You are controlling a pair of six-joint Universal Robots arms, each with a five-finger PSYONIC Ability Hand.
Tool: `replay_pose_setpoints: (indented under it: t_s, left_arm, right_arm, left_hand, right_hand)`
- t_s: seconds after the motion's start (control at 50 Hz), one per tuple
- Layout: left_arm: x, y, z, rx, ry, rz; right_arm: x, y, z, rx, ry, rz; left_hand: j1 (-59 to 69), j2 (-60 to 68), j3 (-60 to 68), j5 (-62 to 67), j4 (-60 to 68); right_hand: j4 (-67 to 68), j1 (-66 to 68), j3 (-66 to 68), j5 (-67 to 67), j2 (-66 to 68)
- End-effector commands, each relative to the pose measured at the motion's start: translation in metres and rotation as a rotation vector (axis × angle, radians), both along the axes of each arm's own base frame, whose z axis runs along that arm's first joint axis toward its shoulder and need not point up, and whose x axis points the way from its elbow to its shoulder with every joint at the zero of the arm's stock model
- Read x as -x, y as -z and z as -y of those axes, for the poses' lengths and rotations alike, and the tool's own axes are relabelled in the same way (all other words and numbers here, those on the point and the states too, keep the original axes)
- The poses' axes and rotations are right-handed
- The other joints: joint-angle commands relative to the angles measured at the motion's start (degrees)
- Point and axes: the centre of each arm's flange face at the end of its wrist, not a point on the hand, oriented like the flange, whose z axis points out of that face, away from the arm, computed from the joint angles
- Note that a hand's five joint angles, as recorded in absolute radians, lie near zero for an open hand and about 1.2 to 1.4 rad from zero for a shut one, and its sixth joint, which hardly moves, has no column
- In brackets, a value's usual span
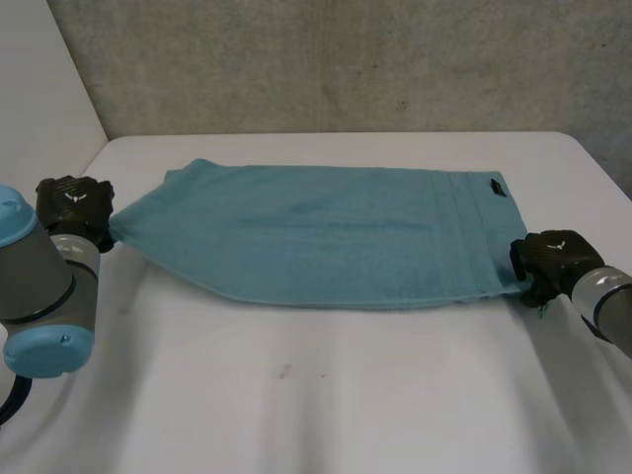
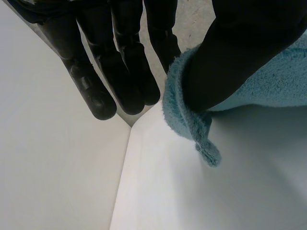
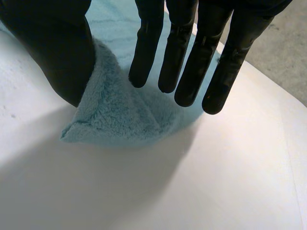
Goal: Fold the laundry
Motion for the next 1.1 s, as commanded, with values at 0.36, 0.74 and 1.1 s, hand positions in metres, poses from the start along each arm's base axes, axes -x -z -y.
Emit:
replay_pose_setpoints:
  t_s: [0.36,0.74,1.1]
  left_arm:
    - [-0.035,-0.004,-0.067,-0.297,-0.052,0.128]
    - [-0.011,-0.017,-0.064,-0.222,0.187,0.317]
    - [0.042,0.027,0.075,0.116,0.199,0.309]
  right_arm:
    - [0.035,-0.043,-0.035,-0.006,0.029,-0.134]
    - [0.065,-0.069,-0.034,-0.05,-0.01,-0.36]
    - [0.009,-0.021,0.085,0.233,-0.004,-0.345]
  left_hand:
    - [14.24,11.1,11.51,14.78,11.34]
    - [14.24,11.1,11.51,14.78,11.34]
    - [14.24,11.1,11.51,14.78,11.34]
  right_hand:
    - [32.96,38.54,33.01,32.04,32.61]
    - [32.96,38.54,33.01,32.04,32.61]
    - [32.96,38.54,33.01,32.04,32.61]
